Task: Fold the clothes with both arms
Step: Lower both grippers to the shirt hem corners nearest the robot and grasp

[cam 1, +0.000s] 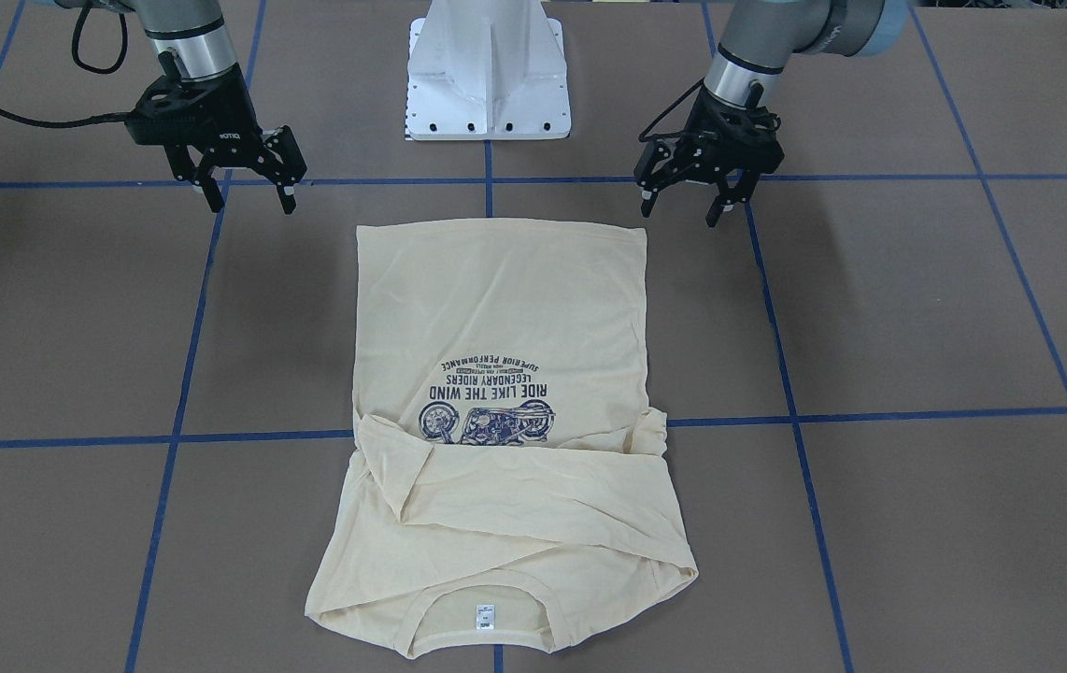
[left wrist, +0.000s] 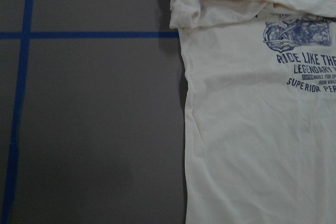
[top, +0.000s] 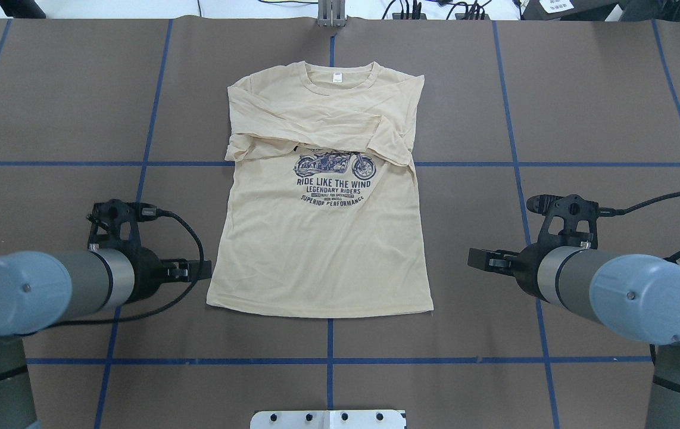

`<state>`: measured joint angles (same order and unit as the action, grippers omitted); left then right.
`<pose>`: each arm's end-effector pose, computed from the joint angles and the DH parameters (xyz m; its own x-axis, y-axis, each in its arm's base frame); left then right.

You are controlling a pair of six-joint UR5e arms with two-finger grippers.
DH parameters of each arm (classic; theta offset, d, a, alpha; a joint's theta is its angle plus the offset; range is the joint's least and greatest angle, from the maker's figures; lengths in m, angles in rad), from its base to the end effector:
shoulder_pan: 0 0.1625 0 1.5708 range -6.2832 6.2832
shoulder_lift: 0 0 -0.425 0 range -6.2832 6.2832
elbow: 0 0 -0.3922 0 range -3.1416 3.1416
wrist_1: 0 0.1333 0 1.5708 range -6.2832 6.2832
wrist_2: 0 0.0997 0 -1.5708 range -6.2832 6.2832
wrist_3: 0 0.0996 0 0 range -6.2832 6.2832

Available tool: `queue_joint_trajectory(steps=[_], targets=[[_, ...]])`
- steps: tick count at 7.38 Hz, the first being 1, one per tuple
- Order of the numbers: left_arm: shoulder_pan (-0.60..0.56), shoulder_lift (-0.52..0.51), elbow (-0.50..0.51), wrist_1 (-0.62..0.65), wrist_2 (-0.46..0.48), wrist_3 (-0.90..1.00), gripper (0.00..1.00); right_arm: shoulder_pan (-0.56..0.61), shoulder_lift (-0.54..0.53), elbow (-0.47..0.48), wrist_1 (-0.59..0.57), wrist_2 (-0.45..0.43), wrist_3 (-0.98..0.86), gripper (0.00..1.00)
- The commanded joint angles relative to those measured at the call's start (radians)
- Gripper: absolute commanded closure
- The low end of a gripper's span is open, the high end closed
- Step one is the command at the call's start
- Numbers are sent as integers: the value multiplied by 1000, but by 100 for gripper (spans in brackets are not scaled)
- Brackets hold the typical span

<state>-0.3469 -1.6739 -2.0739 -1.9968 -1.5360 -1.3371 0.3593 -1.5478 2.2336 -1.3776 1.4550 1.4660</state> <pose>0.4262 -0.2995 0.3273 0.5544 0.0457 -0.8310 0.2462 0.9448 0.2162 -0.3732 -0.2949 0.3253 0.6392 0.1291 0.7582 -0.3677 0.9171 0.1539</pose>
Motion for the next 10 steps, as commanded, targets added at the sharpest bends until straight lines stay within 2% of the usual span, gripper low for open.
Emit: queue_joint_trajectory(steps=[1,3,6,9,10], targets=[[71,-4,43,-5,34,-62,4,-20,23,-6,-6,-33,17,0],[71,-42,80,-5,33,-60,36,-25,32,-8,-6,-39,17,0],[71,-98,148,-5,20,-50,41,-31,41,-11,-6,-41,17,0],[71,-93,152,1,19,-27,51,-37,46,-18,-6,-51,17,0],[71,-89,150,3,19,-25,51,-39,46,-18,-6,-53,17,0]])
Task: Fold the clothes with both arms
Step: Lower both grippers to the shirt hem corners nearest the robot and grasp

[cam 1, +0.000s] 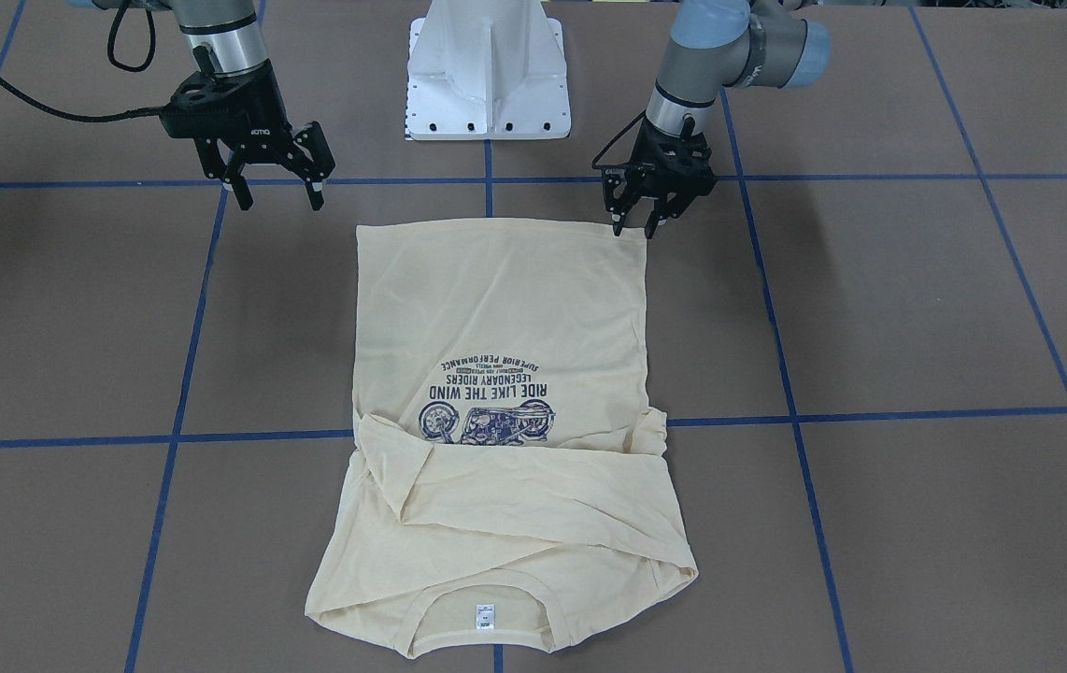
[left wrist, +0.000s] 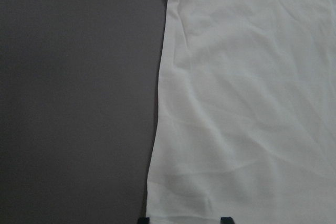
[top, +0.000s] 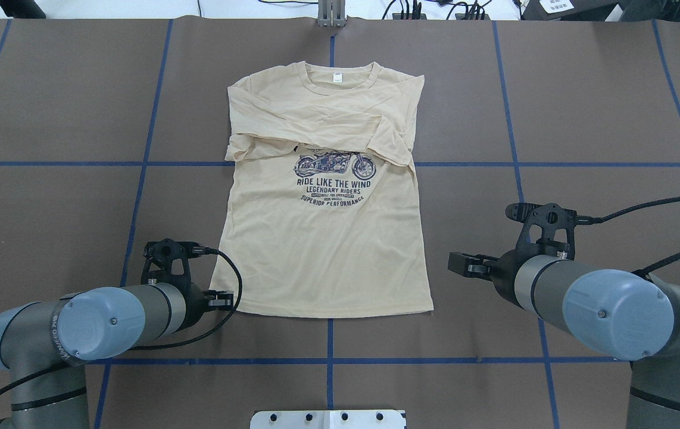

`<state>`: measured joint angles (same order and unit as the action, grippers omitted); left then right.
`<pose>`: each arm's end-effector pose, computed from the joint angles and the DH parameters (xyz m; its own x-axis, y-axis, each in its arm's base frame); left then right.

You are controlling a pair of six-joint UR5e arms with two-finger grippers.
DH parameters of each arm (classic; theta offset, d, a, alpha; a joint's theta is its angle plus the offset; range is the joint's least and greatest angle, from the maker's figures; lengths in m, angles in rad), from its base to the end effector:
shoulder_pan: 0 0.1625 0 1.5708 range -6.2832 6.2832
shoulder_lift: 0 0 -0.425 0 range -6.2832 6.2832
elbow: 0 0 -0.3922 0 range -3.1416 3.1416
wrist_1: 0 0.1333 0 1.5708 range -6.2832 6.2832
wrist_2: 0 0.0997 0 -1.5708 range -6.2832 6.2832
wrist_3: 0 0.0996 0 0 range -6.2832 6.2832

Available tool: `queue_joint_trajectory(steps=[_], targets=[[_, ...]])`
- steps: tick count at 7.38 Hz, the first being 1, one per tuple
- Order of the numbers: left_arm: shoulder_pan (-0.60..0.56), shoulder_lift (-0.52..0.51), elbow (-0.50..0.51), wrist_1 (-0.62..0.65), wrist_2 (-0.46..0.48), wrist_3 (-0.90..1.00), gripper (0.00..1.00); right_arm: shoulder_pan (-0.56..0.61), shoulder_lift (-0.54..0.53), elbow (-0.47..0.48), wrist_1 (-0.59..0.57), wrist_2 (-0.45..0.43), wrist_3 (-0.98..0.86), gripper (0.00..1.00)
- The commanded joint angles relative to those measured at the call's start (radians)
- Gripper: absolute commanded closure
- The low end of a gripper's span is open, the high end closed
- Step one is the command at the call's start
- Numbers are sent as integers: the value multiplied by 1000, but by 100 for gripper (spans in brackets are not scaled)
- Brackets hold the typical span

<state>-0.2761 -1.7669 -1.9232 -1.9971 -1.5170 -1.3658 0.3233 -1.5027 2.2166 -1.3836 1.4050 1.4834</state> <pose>0.4969 -0.2849 0.3482 0.5929 0.0433 -0.8041 0.1985 0.9599 0.1980 -0.3926 -0.2895 0.3125 0.6244 0.1184 0.7721 -0.3830 0.9079 0.1705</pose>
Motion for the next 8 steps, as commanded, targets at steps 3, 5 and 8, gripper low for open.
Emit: queue_joint_trajectory(steps=[3,5,8], targets=[[0,11,1,6,0,21,51,-6,1,-5,0,-9,0,0],[0,11,1,6,0,21,60,-6,1,-5,0,-9,0,0],[0,6,1,6,0,21,75,-7,1,-14,0,-9,2,0]])
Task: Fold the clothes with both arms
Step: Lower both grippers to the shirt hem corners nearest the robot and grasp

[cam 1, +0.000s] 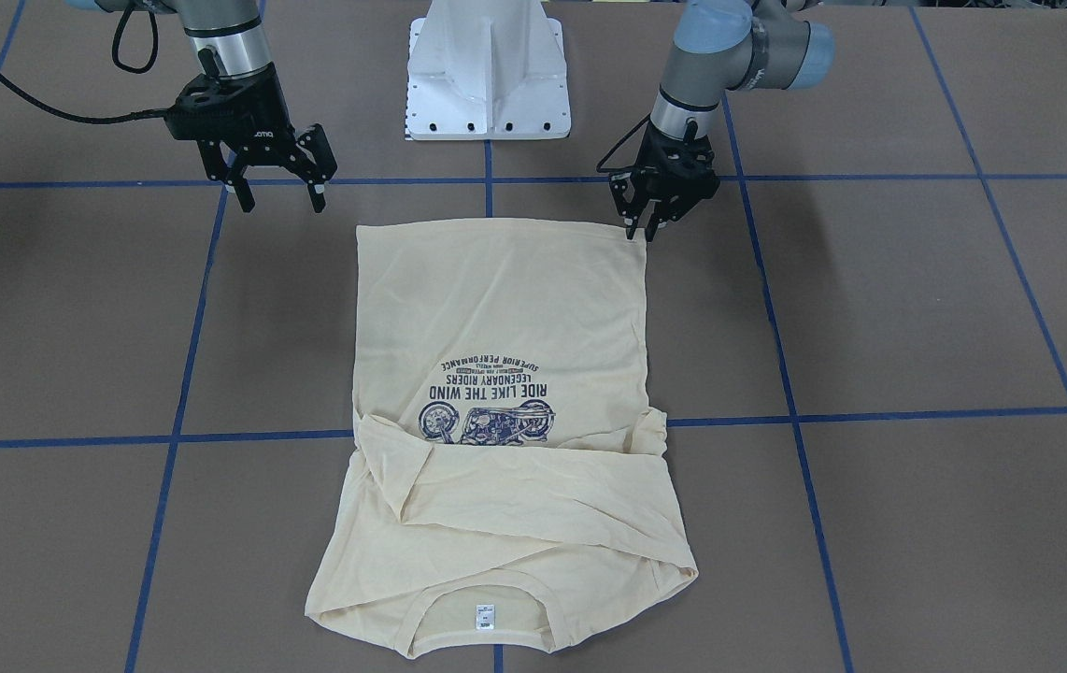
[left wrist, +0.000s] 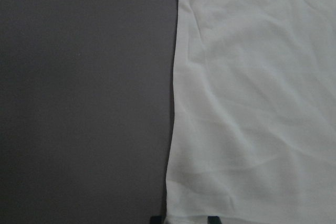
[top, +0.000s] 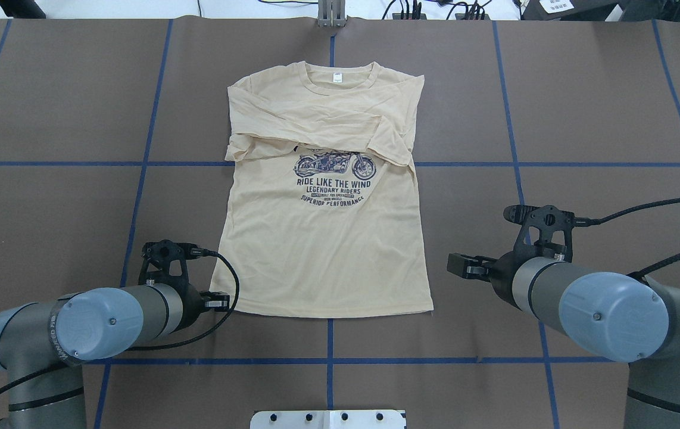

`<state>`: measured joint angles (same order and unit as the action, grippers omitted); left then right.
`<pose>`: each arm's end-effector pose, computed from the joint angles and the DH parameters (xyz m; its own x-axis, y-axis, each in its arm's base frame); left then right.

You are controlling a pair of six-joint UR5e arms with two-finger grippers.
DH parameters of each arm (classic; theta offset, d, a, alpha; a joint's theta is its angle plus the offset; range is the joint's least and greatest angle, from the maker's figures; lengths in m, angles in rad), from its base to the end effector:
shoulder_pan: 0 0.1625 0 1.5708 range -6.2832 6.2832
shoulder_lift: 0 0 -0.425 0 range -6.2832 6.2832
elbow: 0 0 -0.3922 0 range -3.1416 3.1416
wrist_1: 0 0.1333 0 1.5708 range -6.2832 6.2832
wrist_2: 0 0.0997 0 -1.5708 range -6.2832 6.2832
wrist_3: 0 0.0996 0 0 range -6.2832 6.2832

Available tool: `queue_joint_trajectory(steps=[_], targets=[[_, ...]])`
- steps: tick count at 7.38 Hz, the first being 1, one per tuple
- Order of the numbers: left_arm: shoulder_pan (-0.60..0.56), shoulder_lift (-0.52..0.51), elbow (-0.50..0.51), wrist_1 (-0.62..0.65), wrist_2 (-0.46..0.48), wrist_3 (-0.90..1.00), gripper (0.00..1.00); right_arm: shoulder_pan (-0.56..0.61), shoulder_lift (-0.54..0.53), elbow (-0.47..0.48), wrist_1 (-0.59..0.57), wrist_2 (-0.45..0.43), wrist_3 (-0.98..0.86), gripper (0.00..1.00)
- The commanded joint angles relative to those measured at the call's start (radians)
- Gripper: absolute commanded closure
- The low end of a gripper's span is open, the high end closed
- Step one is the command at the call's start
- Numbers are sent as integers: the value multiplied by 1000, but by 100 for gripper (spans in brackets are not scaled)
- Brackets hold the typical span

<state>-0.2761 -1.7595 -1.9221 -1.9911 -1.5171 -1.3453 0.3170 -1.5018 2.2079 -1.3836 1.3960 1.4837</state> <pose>0.4960 -0.2846 0.3536 0.6079 0.0598 -0.7917 0.1832 0.9597 0.2132 -0.3964 -0.2886 0.3158 0.6313 0.1169 0.7667 -0.3823 0.9071 0.1764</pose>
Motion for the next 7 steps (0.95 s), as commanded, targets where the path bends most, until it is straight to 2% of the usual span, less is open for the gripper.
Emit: queue_joint_trajectory(steps=[1,2,5,6,7], targets=[[0,2,-2,0,0,0,84,-9,2,-14,2,0,1,0],[0,2,-3,0,2,0,100,-30,17,-23,2,-30,3,0],[0,3,-15,3,3,3,100,-102,132,-128,2,-113,66,1],[0,2,-17,3,3,3,100,-134,133,-154,3,-161,75,7],[0,0,-17,2,3,3,100,-159,146,-174,8,-173,102,20]])
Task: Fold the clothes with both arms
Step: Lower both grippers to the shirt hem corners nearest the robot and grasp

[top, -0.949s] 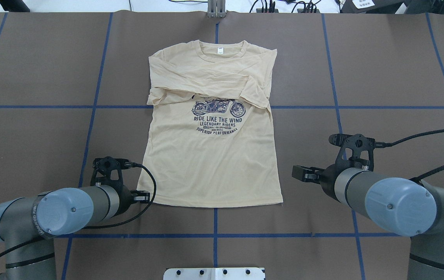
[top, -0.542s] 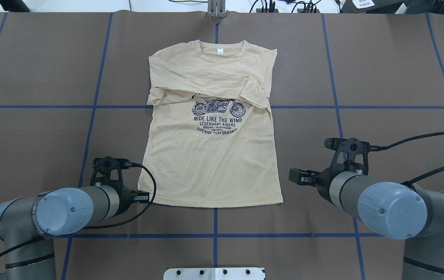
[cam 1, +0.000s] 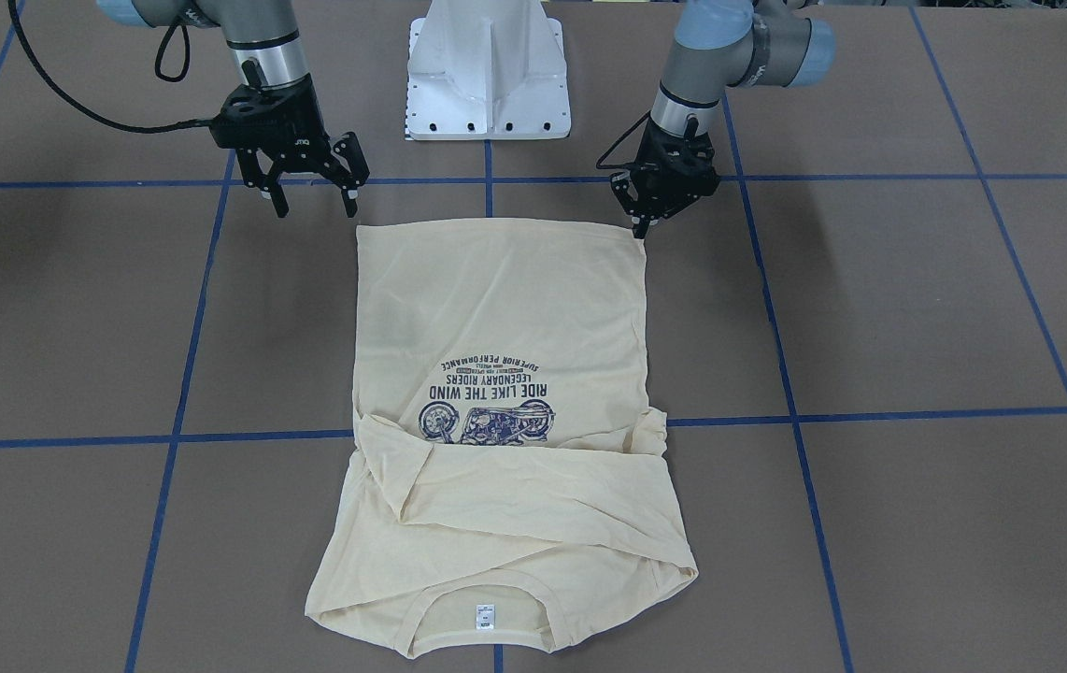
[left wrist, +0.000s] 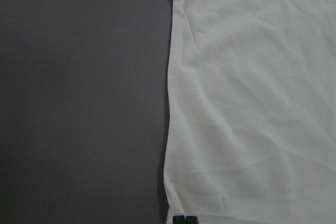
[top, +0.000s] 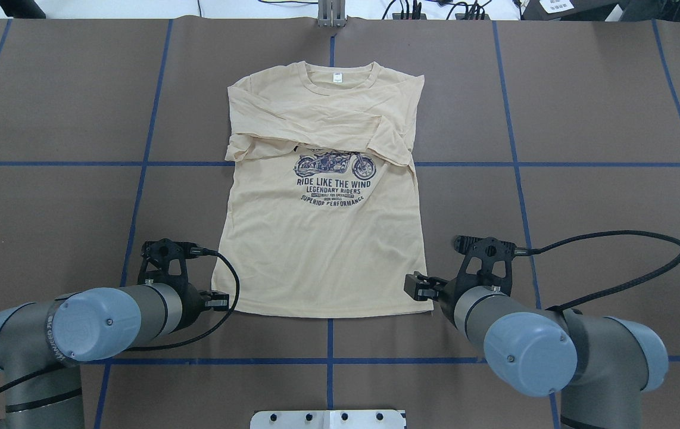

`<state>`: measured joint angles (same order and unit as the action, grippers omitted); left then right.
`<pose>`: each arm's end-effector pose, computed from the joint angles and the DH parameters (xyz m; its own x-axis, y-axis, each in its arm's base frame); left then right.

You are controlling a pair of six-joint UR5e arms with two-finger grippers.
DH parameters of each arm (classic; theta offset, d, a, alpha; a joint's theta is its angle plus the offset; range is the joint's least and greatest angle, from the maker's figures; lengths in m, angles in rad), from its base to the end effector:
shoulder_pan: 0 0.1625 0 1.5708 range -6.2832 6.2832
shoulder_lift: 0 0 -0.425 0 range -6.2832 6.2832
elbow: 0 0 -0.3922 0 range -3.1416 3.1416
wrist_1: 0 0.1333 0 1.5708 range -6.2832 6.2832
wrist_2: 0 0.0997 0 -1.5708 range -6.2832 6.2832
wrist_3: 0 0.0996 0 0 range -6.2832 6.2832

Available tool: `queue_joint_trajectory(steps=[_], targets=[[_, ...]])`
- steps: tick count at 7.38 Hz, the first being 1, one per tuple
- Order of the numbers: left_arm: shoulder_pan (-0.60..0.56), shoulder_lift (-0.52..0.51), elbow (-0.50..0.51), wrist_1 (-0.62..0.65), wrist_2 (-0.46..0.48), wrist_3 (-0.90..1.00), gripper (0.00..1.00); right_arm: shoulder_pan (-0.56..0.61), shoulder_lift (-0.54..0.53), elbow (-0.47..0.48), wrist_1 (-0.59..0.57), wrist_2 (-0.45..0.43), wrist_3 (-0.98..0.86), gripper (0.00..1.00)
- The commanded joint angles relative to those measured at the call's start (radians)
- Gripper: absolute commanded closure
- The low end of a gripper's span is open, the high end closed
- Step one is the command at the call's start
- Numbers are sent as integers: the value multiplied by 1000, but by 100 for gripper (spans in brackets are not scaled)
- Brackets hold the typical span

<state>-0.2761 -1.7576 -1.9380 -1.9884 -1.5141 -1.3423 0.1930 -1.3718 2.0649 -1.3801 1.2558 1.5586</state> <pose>0.4921 -0.2838 0.3475 0.6004 0.0650 -0.7971 0.1860 0.9580 0.2182 -0.4810 -0.2613 0.3115 0.6275 0.1108 0.7707 -0.4098 0.8886 0.2059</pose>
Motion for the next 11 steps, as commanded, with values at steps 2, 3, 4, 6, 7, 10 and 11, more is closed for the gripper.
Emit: queue_joint_trajectory(steps=[2,3,4,6,7,10,11], targets=[[0,-5,-1,-1,-3,0,100,-38,66,-95,15,-41,51,57],[0,-6,-1,-1,-3,0,100,-38,60,-95,13,-45,45,57],[0,-6,-1,-1,-3,0,100,-41,56,-101,4,-45,44,58],[0,-5,1,0,-3,-1,100,-43,53,-115,3,-56,44,59],[0,-5,1,-1,-2,-1,100,-46,51,-117,0,-59,44,59],[0,-3,1,-1,-1,-1,100,-66,45,-124,-2,-90,48,58],[0,-3,-1,-1,-1,-1,100,-69,45,-129,-1,-91,51,59]])
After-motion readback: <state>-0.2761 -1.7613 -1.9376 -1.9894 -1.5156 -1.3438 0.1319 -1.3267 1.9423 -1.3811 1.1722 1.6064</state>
